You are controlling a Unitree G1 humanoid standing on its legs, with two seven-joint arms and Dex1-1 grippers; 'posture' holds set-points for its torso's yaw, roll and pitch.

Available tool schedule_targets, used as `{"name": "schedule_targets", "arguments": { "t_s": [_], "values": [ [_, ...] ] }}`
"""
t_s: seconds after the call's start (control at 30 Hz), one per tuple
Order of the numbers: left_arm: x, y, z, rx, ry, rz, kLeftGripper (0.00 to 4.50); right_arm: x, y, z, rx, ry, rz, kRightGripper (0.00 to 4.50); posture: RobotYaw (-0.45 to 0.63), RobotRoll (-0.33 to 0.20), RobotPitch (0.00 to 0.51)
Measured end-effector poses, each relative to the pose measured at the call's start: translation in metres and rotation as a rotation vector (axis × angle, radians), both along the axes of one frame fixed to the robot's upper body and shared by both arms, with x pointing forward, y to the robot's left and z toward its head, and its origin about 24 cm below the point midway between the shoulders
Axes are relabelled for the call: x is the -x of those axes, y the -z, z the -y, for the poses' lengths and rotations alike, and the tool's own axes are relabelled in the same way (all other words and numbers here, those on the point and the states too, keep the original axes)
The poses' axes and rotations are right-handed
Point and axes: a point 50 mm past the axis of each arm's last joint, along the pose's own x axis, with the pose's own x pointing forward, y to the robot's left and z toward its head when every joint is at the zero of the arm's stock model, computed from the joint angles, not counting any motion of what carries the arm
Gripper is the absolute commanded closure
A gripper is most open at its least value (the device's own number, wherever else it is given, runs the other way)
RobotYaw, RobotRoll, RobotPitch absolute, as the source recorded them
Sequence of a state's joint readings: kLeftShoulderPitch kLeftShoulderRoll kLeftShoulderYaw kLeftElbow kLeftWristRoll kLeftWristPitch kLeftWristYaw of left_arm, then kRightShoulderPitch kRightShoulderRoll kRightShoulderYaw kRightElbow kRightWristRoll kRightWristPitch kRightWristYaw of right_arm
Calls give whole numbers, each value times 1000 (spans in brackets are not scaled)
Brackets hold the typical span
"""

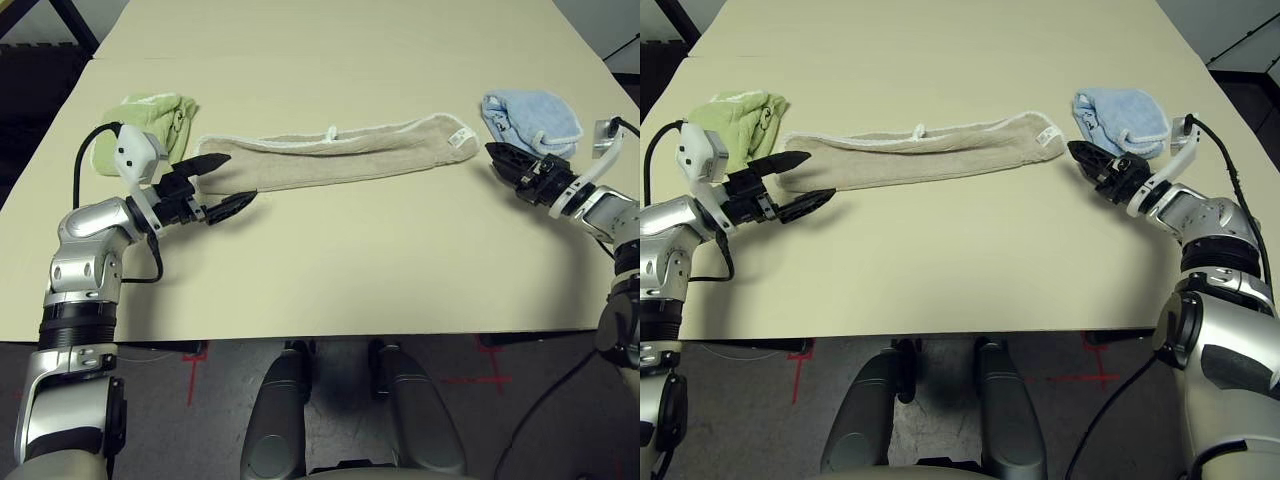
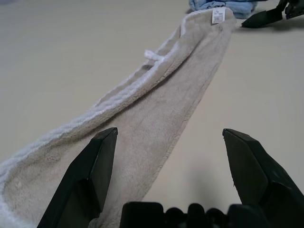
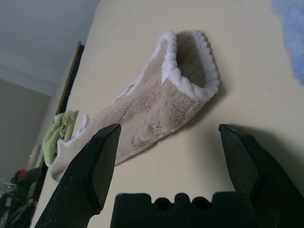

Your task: Fold the towel and set it aside.

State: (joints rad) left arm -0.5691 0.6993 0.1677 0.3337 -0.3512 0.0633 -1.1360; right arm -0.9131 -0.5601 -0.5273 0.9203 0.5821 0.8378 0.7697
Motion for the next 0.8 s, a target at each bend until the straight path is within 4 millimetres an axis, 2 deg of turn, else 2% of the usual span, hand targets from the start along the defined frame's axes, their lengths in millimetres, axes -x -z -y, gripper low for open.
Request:
{"name": "schedule_targets", "arguments": {
  "t_s": [0.3,0.77,0.8],
  "values": [
    [0,-3,0,-12,10,7,18,-9,0,-16,-126,105,-38,0,-13,0,240],
    [1,-4,-1,-19,7,7,18,-17,-1,-29,-136,176,-36,0,-14,0,243],
    [1,-3,0,-20,8,7,0,-18,-1,-30,-137,179,-37,368,-14,0,242]
  ]
}}
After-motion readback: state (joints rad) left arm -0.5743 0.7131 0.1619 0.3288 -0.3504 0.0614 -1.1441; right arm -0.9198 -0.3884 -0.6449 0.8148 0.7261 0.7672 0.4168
